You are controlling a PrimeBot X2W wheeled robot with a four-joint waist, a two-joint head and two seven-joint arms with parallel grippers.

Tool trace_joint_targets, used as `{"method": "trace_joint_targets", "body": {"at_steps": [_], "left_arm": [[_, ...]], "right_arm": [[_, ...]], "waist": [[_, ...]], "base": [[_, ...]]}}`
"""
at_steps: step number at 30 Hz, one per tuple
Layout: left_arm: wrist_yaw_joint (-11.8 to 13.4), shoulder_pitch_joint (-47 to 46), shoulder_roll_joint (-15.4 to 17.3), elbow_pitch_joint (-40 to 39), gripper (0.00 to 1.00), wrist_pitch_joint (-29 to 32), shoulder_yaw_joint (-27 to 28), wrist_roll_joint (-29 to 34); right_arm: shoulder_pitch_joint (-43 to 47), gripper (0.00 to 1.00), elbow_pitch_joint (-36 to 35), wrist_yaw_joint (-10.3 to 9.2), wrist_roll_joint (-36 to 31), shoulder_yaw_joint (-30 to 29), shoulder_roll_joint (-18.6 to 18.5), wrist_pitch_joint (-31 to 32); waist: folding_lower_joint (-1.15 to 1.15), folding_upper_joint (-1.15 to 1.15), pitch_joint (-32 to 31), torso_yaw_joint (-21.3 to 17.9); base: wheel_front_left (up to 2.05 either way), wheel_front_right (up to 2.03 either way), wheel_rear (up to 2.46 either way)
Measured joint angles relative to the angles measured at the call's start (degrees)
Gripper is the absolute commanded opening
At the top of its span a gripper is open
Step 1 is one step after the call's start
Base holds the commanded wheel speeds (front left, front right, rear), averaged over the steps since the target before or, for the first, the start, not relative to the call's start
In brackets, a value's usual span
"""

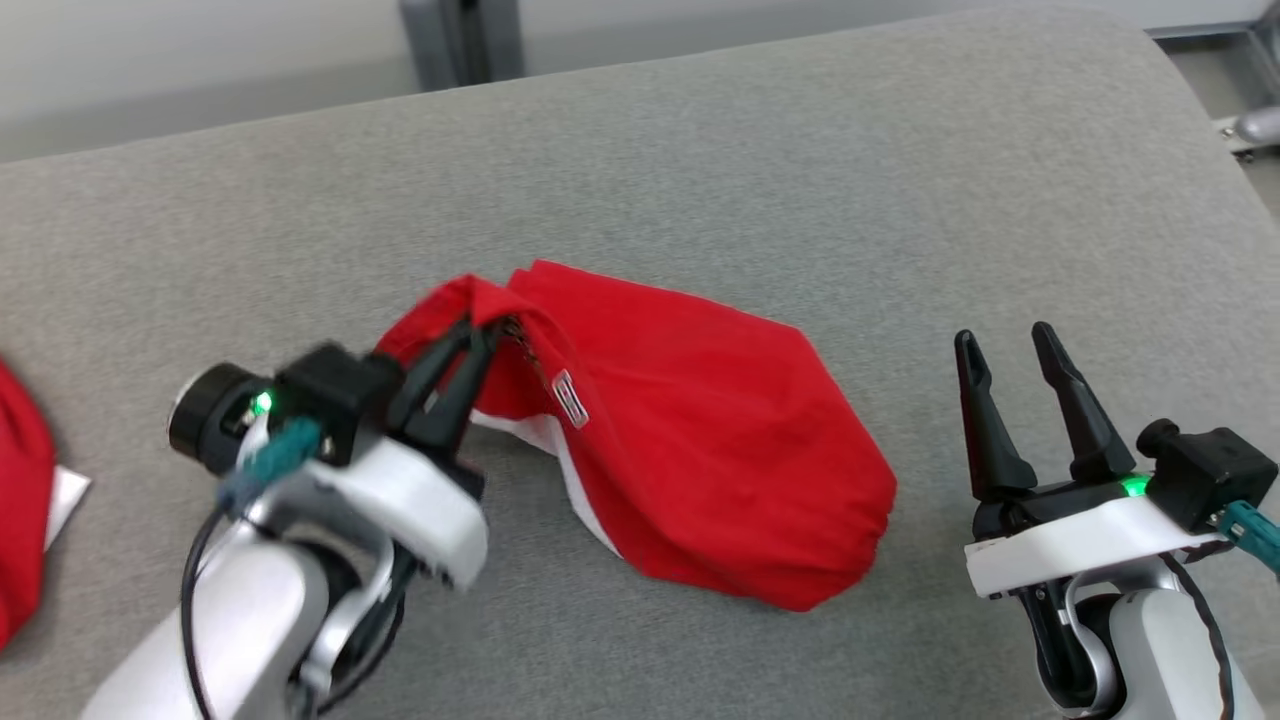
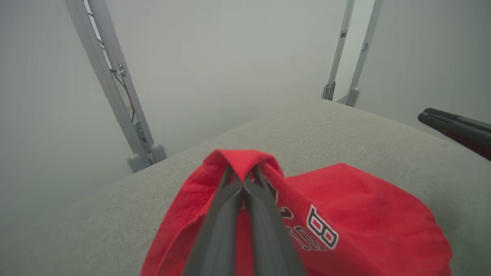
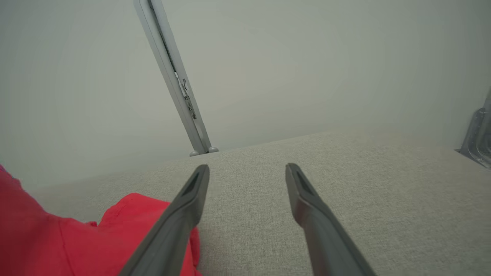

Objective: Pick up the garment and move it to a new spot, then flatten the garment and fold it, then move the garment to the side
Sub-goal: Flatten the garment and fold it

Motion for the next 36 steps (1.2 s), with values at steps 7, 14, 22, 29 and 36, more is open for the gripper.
{"method": "trace_joint_targets", "body": {"at_steps": [7,14,22,29,36], "left_arm": [[-4.4,-9.7,-6.4,23.0,0.0,-0.4,-0.3,-3.5],[-7.8,-17.3,-12.5,41.9,0.0,-5.8,0.6,-5.4],[-12.0,-24.8,-16.9,57.0,1.0,-15.2,2.7,-7.1],[-13.9,-27.0,-17.7,61.8,1.0,-21.1,3.1,-6.4],[-10.3,-22.6,-14.6,50.3,1.0,-22.2,8.9,-3.2]], "right_arm": [[-0.1,1.0,1.4,0.0,0.9,0.5,0.0,-0.5],[-0.4,1.0,2.2,0.0,0.9,0.2,0.0,-1.0],[-2.3,1.0,3.1,0.0,0.8,0.3,0.0,-1.3],[-2.7,1.0,3.4,0.0,0.6,0.1,0.0,-2.2],[-2.9,1.0,2.6,0.0,-1.4,-1.3,0.0,-3.0]], "waist": [[0.0,0.0,1.1,-4.1],[0.0,0.0,2.9,-5.6],[0.0,0.0,3.7,-4.6],[0.0,0.0,3.3,-3.0],[0.0,0.0,1.9,-0.3]], "base": [[0.0,0.0,0.0],[0.0,0.0,0.0],[0.0,0.0,0.0],[0.0,0.0,0.0],[0.0,0.0,0.0]]}}
